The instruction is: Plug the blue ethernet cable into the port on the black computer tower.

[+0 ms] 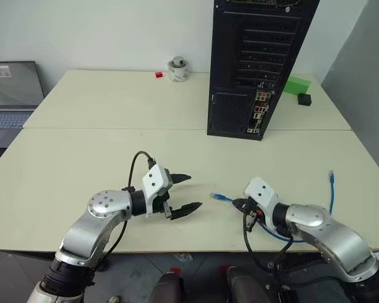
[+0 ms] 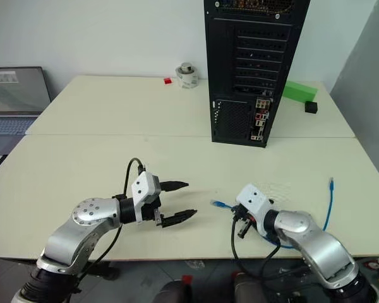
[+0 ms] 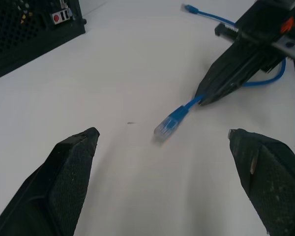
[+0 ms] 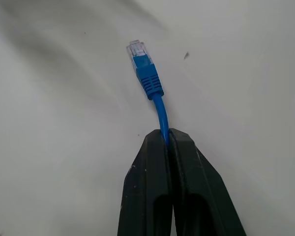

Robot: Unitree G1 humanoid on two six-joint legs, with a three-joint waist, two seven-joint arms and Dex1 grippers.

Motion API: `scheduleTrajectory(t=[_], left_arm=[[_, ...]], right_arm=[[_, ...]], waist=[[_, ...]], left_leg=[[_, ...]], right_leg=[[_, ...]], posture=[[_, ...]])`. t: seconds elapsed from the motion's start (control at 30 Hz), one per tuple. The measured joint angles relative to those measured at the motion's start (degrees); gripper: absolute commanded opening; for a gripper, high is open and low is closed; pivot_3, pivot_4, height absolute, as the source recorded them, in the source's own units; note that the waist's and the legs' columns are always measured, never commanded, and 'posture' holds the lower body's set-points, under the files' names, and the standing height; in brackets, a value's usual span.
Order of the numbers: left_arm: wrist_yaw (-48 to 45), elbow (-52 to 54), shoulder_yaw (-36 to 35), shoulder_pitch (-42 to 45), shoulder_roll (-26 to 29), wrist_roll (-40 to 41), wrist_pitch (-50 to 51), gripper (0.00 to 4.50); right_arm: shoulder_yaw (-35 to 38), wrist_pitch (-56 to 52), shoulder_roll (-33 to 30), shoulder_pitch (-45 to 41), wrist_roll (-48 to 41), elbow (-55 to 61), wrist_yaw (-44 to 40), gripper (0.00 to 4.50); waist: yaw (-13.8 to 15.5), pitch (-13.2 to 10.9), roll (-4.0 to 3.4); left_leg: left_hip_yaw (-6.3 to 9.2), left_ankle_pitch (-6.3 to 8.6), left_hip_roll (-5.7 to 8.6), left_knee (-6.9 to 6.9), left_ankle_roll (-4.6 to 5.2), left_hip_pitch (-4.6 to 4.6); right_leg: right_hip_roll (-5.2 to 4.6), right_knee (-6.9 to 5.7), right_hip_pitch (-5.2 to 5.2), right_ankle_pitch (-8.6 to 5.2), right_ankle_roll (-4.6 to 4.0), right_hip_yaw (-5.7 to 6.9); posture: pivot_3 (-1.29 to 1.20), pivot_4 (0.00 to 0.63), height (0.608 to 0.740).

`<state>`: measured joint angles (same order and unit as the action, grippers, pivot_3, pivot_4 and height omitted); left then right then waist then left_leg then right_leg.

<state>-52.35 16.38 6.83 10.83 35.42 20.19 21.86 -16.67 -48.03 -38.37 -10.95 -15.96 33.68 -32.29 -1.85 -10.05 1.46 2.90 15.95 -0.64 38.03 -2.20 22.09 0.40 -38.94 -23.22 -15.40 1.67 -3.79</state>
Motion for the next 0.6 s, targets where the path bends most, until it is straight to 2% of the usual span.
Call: scheduleTrajectory(t=[0.27,0.6], left_arm=[[-8.7,-4.6,2.7,3.8,2.0,-1.2,-4.3,4.50],[-14.0,-7.8,4.3,6.3,1.9,-2.3,-6.7,4.50]], right_arm=[[-0.3,5.8,-4.0,-4.7,-1.0,-1.1,-10.3,0.01],[-1.6,7.7,-4.0,-6.5,-1.0,-2.6,-15.2,0.01]], waist=[[0.0,0.0,0.00],[0.0,0.0,0.00]], left_leg=[[-0.02,0.00,0.00,0.00,0.00,0.02],[0.02,0.00,0.01,0.01,0.00,0.04]], right_leg=[[0.01,0.01,0.00,0.03,-0.05,0.05],[0.00,0.01,0.00,0.05,-0.09,0.03]], posture=[[0.00,0.150,0.740],[0.00,0.150,0.740]])
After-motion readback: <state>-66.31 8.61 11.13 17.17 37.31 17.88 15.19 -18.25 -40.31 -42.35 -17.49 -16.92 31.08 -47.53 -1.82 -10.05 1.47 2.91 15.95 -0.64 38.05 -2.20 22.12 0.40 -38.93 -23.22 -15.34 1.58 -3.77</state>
